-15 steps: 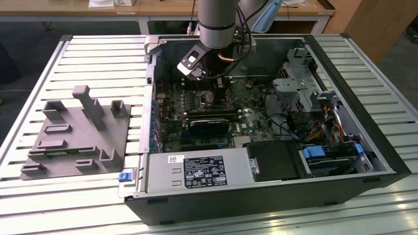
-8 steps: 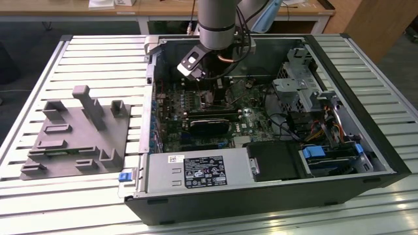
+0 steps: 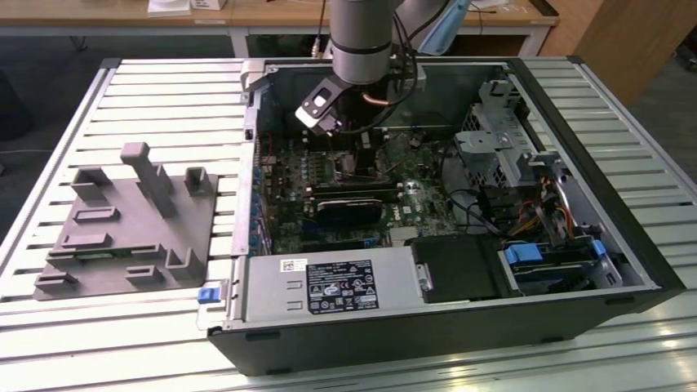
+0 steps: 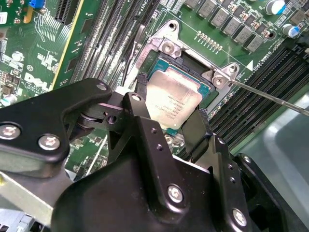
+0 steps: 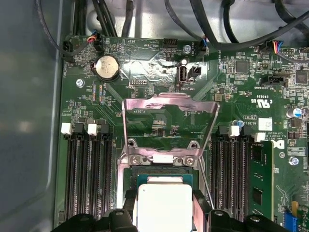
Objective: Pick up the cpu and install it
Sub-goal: 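Place the cpu into insertion slot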
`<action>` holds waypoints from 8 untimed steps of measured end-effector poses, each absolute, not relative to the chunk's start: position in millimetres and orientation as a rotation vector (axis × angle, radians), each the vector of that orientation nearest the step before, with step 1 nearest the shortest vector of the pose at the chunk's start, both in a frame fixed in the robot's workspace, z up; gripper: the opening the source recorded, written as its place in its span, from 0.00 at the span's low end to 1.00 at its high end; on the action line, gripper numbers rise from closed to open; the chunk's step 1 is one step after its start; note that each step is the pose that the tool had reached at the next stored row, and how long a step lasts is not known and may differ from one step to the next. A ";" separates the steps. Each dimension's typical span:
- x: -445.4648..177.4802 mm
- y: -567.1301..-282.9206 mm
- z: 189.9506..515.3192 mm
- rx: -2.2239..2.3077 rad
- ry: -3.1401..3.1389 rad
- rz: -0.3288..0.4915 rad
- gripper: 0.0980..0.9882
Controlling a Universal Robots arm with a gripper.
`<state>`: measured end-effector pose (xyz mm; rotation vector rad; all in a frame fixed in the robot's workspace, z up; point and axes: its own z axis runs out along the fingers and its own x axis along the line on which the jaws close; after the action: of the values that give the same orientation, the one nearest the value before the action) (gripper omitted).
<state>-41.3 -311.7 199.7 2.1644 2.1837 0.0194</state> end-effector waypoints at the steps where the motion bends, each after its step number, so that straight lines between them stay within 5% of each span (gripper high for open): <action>1: -41.2 -311.6 199.2 2.165 2.184 0.019 0.49; 8: -40.6 -310.7 195.5 2.166 2.185 0.017 0.49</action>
<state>-40.6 -310.7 195.5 2.1658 2.1850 0.0165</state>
